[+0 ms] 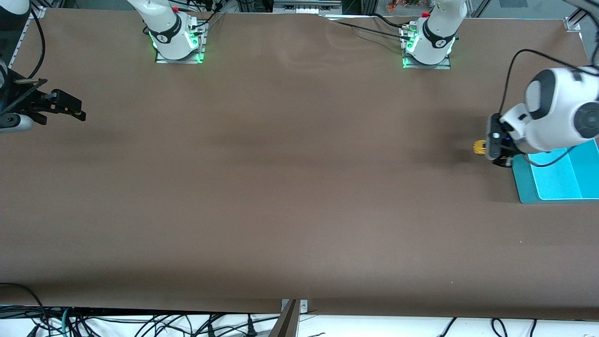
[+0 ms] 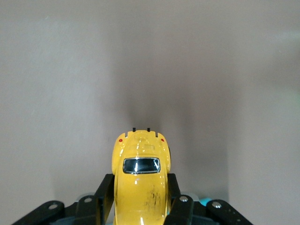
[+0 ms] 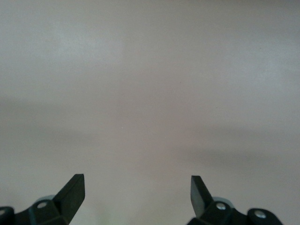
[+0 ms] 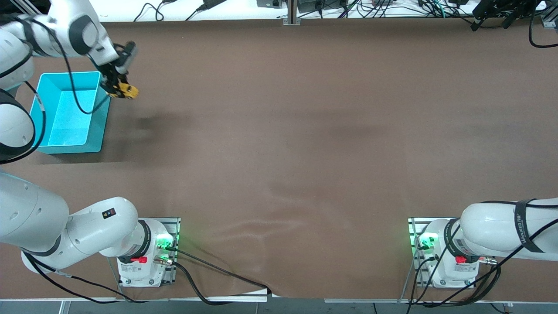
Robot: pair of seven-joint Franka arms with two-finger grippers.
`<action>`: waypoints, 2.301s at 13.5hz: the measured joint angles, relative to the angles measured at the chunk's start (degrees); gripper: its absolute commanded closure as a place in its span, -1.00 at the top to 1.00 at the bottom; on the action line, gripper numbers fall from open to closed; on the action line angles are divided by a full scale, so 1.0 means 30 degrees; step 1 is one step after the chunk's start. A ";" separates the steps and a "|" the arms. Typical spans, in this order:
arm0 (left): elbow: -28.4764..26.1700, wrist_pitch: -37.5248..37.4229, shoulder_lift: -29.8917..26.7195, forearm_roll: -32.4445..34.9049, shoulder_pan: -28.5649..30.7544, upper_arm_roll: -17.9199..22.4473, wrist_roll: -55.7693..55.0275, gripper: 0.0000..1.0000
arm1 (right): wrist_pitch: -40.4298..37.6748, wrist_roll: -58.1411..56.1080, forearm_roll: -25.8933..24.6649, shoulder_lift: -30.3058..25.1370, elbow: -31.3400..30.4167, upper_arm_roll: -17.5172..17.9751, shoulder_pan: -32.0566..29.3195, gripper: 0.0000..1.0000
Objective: Wind and store yellow beetle car
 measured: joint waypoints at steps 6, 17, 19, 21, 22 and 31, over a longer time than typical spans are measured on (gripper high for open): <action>0.3053 -0.0332 0.3706 0.1823 0.6216 0.0655 0.4231 -0.33 | -0.0013 0.0000 0.0000 0.0000 0.0001 -0.0012 -0.0003 1.00; 0.7251 -0.1320 0.6310 0.2590 0.7104 -0.1706 0.3260 1.00 | -0.0034 0.0000 0.0001 0.0002 0.0000 -0.0014 -0.0003 1.00; 0.8359 -0.4388 0.5426 0.2481 0.7010 -0.3608 0.0619 1.00 | -0.0036 0.0000 0.0001 0.0002 0.0001 -0.0015 -0.0004 1.00; 0.9560 -0.6941 0.5162 0.2462 0.6736 -0.5627 -0.2560 1.00 | -0.0039 0.0000 0.0001 0.0002 0.0001 -0.0014 -0.0002 1.00; 0.9935 -0.7651 0.5146 0.2434 0.6656 -0.6544 -0.4278 1.00 | -0.0040 0.0000 0.0001 0.0002 0.0001 -0.0014 -0.0003 1.00; 1.0255 -0.9811 0.2543 0.0246 0.3690 -1.0700 -1.9251 1.00 | -0.0043 0.0000 0.0001 0.0003 0.0001 -0.0016 0.0000 1.00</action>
